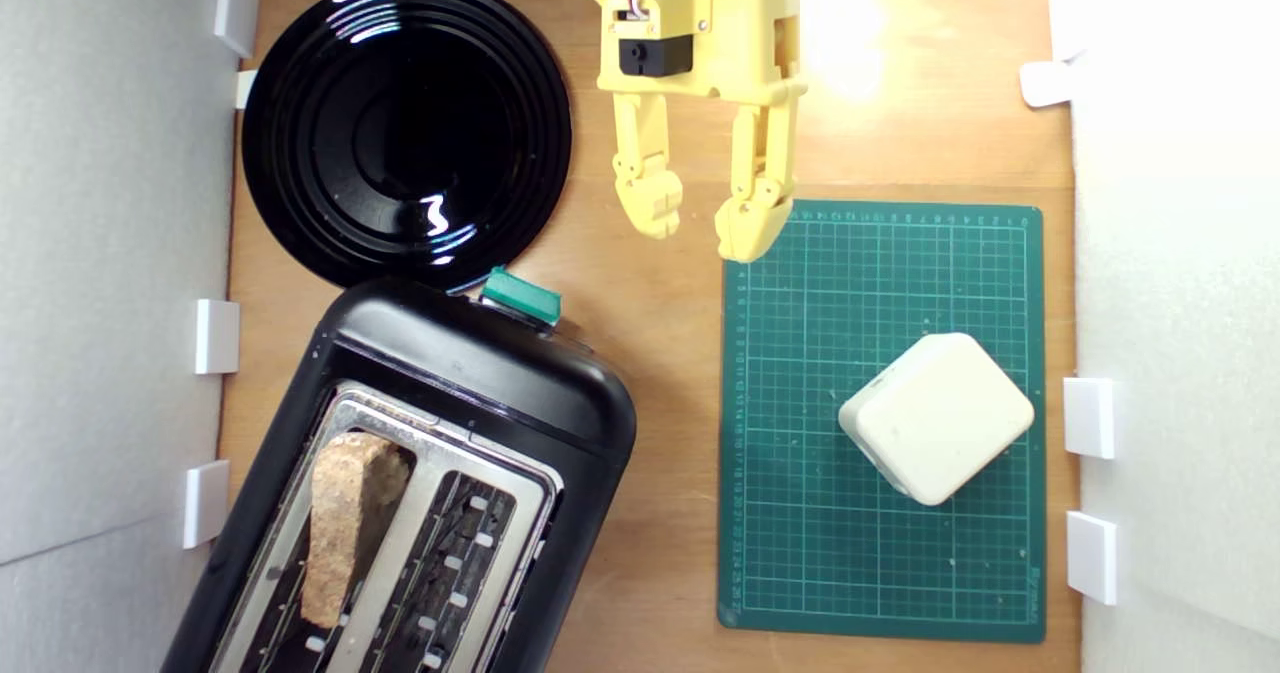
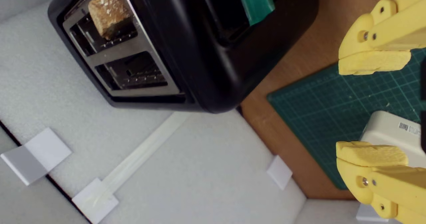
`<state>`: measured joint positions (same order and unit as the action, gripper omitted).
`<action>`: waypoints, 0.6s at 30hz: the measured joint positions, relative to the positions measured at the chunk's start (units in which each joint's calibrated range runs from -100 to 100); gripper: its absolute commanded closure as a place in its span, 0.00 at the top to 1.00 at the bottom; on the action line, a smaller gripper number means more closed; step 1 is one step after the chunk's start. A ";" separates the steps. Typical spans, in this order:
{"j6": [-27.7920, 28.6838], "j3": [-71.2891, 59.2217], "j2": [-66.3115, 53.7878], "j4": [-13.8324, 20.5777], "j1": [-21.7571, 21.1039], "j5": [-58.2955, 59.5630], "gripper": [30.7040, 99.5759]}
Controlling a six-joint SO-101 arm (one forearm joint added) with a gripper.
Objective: Pick bread and place in toaster
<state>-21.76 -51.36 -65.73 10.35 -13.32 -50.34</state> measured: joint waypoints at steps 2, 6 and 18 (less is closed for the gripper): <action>-1.35 -4.99 -3.44 0.00 0.00 0.00 0.60; -3.16 -18.68 -11.93 0.09 2.20 0.00 0.50; -4.92 -35.78 -26.54 0.44 3.39 -9.24 0.29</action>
<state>-26.68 -87.15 -92.27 10.80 -9.93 -59.58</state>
